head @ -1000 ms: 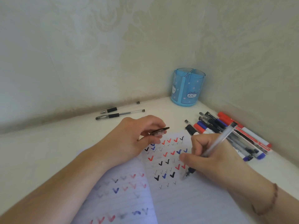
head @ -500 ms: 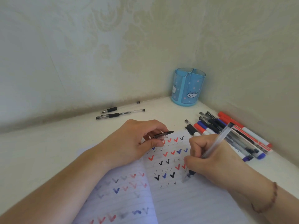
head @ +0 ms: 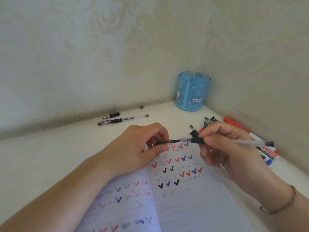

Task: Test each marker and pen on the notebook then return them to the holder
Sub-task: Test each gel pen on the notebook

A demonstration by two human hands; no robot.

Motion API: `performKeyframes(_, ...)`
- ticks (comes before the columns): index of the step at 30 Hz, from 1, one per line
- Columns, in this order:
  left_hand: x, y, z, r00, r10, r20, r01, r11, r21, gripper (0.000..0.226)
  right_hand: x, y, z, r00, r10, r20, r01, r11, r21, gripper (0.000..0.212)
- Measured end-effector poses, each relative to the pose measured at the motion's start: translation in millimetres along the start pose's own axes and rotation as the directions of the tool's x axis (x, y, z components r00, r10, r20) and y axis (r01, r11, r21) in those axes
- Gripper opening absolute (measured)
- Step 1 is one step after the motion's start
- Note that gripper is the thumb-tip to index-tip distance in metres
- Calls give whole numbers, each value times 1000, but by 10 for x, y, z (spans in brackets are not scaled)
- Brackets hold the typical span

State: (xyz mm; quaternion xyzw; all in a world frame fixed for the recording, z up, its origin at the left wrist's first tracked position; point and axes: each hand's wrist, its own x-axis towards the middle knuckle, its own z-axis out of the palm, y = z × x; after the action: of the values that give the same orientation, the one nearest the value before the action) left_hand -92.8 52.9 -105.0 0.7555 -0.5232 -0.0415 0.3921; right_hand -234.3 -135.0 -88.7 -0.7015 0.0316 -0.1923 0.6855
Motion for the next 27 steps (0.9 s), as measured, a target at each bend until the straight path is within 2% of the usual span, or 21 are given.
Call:
performKeyframes(1, -1, -1, -2, 1000, 14, -7, -14, 1000, 1, 12, -1, -10, 2, 1000, 6, 16, -7, 1000, 27, 3)
performKeyframes(3, -2, 5, -7, 999, 43, -17, -43, 999, 6, 12, -5, 7, -3, 1000, 3, 27, -4, 999, 45, 11)
performKeyframes(9, -5, 45, 18, 992, 120, -48, -120, 993, -3, 11, -3, 23, 31, 1000, -7, 5, 7, 1000, 14, 12)
performKeyframes(11, -3, 48, 30, 988, 144, -57, -145, 989, -16, 11, -8, 22, 49, 999, -1, 38, 0, 1000, 11, 10)
performKeyframes(13, -1, 58, 41, 982, 176, -68, -177, 984, -16, 11, -17, 17, 58, 997, 2, 74, -4, 1000, 17, 29)
performKeyframes(15, 4, 68, 43, 975, 205, -83, -206, 979, -3, 11, -18, 3, 72, 998, -4, 70, 3, 1000, 19, 35)
performKeyframes(22, 6, 57, 71, 974, 210, -85, -213, 977, -31, 10, -9, 32, 77, 997, -42, 72, 45, 998, -44, 9)
performKeyframes(27, 9, -16, 14, 987, 144, -67, -144, 990, -3, 10, 10, -20, -31, 1000, -20, 8, 20, 999, 47, 8)
